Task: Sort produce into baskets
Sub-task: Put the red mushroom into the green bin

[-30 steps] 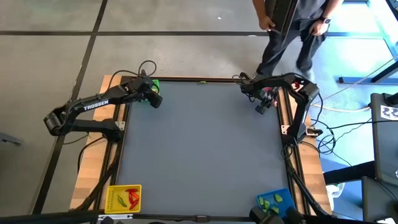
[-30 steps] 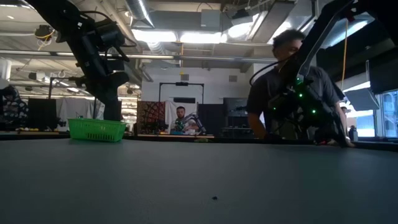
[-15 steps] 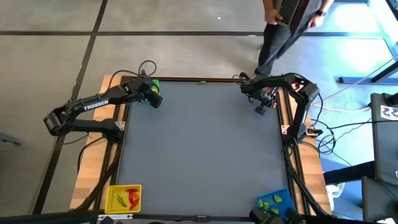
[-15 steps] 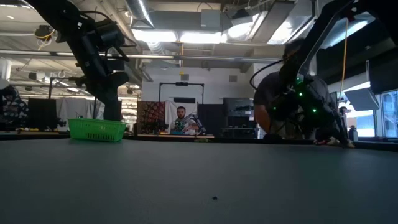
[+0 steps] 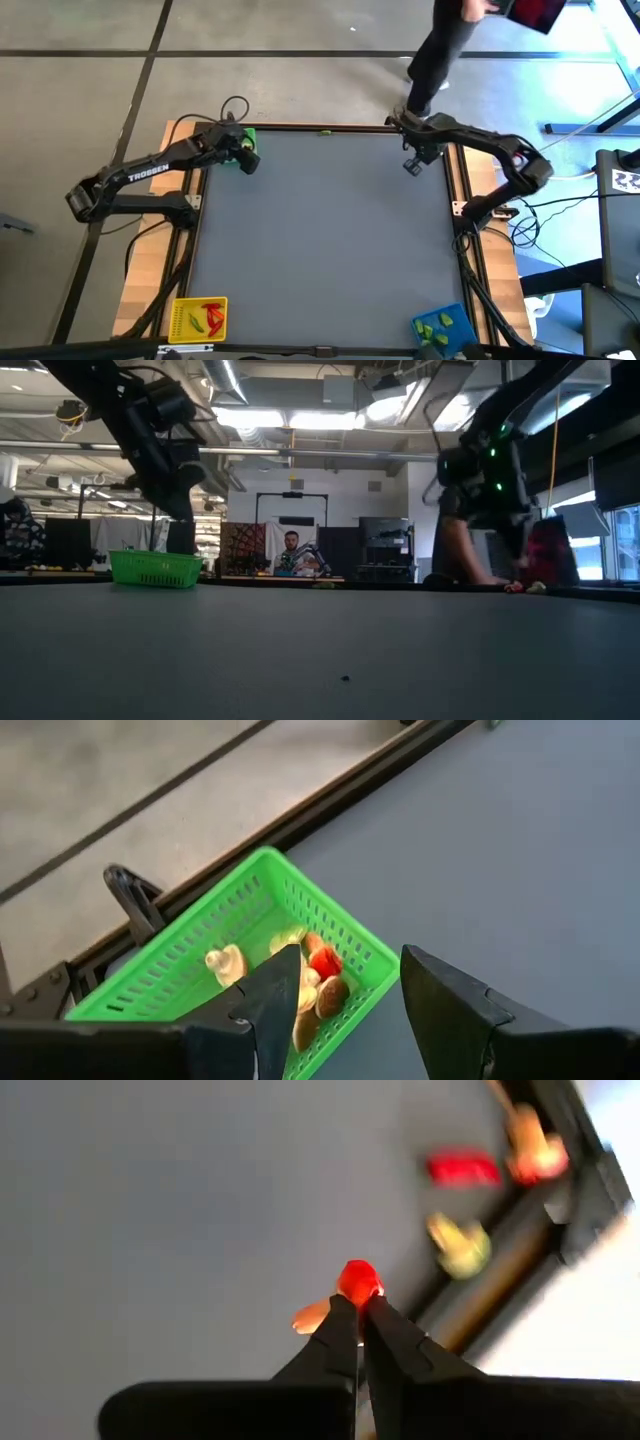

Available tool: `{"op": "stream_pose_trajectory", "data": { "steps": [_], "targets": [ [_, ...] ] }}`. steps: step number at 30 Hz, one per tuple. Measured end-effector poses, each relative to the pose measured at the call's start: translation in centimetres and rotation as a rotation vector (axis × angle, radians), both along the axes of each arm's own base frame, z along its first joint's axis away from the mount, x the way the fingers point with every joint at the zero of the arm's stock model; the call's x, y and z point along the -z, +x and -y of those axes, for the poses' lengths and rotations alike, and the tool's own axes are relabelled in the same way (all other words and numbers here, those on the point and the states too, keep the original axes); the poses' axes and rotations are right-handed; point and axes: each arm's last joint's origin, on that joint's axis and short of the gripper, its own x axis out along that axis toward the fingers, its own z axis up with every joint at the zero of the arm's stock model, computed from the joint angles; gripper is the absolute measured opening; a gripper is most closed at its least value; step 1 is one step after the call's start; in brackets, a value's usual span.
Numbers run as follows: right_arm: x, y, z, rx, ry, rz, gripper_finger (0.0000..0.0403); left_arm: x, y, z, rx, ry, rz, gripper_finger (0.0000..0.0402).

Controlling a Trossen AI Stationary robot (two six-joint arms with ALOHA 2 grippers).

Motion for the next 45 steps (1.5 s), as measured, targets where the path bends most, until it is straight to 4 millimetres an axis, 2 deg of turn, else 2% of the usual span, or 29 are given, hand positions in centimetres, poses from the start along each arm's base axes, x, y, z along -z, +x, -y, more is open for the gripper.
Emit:
{"op": "stream_pose_trajectory", "data": {
  "steps": [5, 8, 10, 16, 20, 25, 32, 37, 41, 45],
  "targets": [
    [-2.7, 1.5, -1.4, -0.085, -0.043, 0.306, 0.0005, -1.0, -0.4, 0.5, 0.007, 0.036, 0.045, 0.0170],
    [-3.6, 2.1, -2.7, -0.143, -0.014, 0.401, 0.0005, -1.5, -0.7, 0.7, -0.004, 0.023, 0.107, 0.0170],
    [-4.1, 2.8, -3.3, -0.186, -0.009, 0.472, 0.0005, -1.8, -0.4, 0.9, 0.053, -0.005, 0.191, 0.0170],
    [-5.2, 6.2, -4.7, -0.334, -0.051, 0.731, 0.0005, -2.6, 1.4, 1.0, 0.292, -0.078, 0.412, 0.0173],
    [-6.1, 8.2, -5.5, -0.431, -0.106, 0.870, 0.0005, -2.0, 2.6, 0.7, 0.340, -0.121, 0.454, 0.0200],
    [-7.6, 10.2, -6.7, -0.548, -0.207, 1.029, 0.0005, -1.7, 5.0, 0.7, 0.439, -0.134, 0.558, 0.0241],
    [-9.5, 12.1, -8.4, -0.698, -0.331, 1.204, 0.0005, -1.4, 8.5, 1.1, 0.502, -0.114, 0.715, 0.0250],
    [-9.4, 13.6, -9.2, -0.764, -0.364, 1.268, 0.0005, -1.0, 10.7, 1.9, 0.562, -0.100, 0.812, 0.0250],
    [-8.4, 14.9, -10.0, -0.838, -0.353, 1.267, 0.0005, -0.8, 11.9, 2.6, 0.622, -0.073, 0.869, 0.0250],
    [-7.6, 15.9, -10.8, -0.916, -0.313, 1.285, 0.0005, -0.6, 12.7, 3.5, 0.700, -0.022, 0.856, 0.0250]
  ]
}}
